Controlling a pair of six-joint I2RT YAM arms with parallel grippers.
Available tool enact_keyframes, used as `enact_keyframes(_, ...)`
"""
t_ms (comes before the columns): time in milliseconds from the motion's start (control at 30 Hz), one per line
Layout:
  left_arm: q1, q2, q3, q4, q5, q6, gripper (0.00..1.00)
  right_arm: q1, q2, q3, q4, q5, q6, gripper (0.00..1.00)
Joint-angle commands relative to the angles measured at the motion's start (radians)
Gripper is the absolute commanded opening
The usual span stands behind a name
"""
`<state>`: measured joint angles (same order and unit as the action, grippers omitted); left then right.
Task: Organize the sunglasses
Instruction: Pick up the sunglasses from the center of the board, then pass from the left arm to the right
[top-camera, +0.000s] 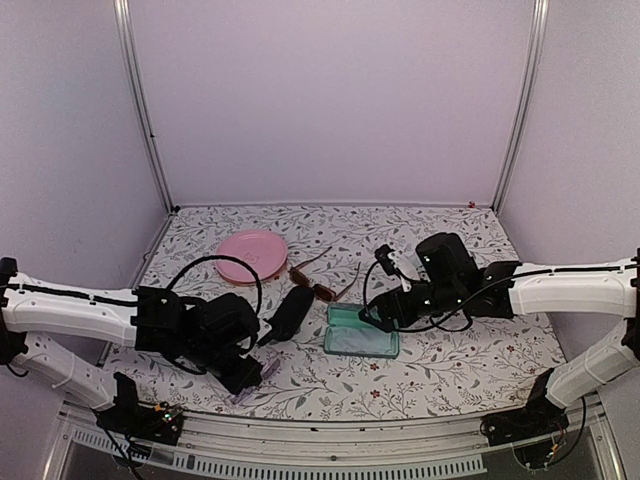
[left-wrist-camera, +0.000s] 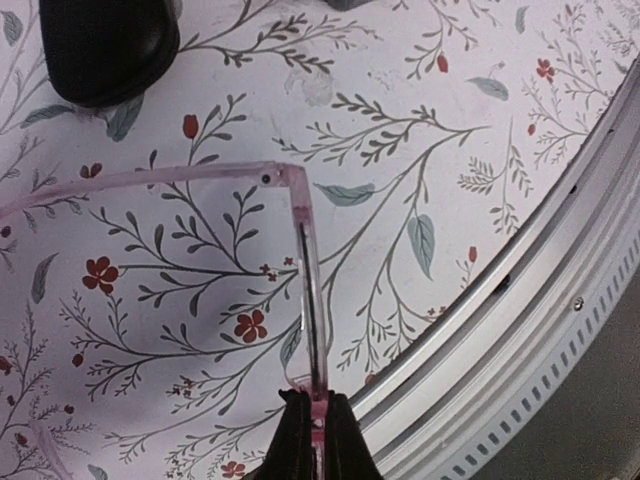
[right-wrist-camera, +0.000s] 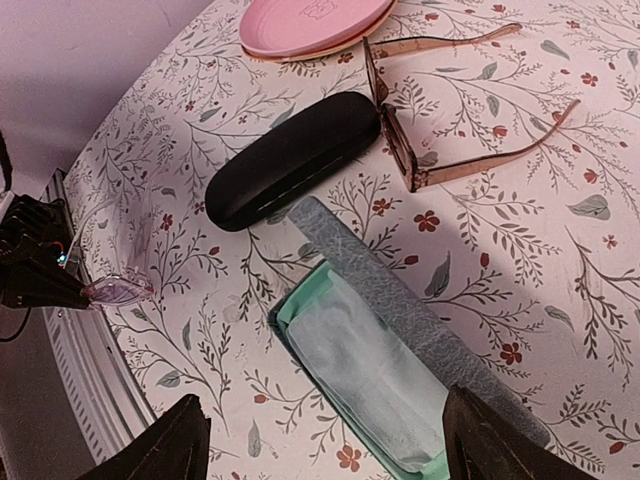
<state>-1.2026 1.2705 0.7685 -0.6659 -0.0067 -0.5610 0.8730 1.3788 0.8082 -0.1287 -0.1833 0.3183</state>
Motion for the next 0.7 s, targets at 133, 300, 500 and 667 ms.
enact_keyframes(133, -0.083, -0.106, 0.104, -0.054, -0.199, 0.064, 0.00, 0.028, 0.050, 0.110, 0.074, -0.132, 0.068, 0.82)
enact_keyframes(300, -0.098, -0.067, 0.179, 0.002, -0.266, 0.209, 0.00, 0.032, 0.094, 0.209, 0.070, -0.225, 0.111, 0.83)
enact_keyframes(500, -0.111, 0.018, 0.258, 0.051, -0.339, 0.321, 0.00, 0.033, 0.130, 0.298, 0.072, -0.286, 0.171, 0.88)
enact_keyframes(667, -0.125, 0.072, 0.294, 0.091, -0.358, 0.374, 0.00, 0.025, 0.184, 0.328, 0.078, -0.320, 0.219, 0.87)
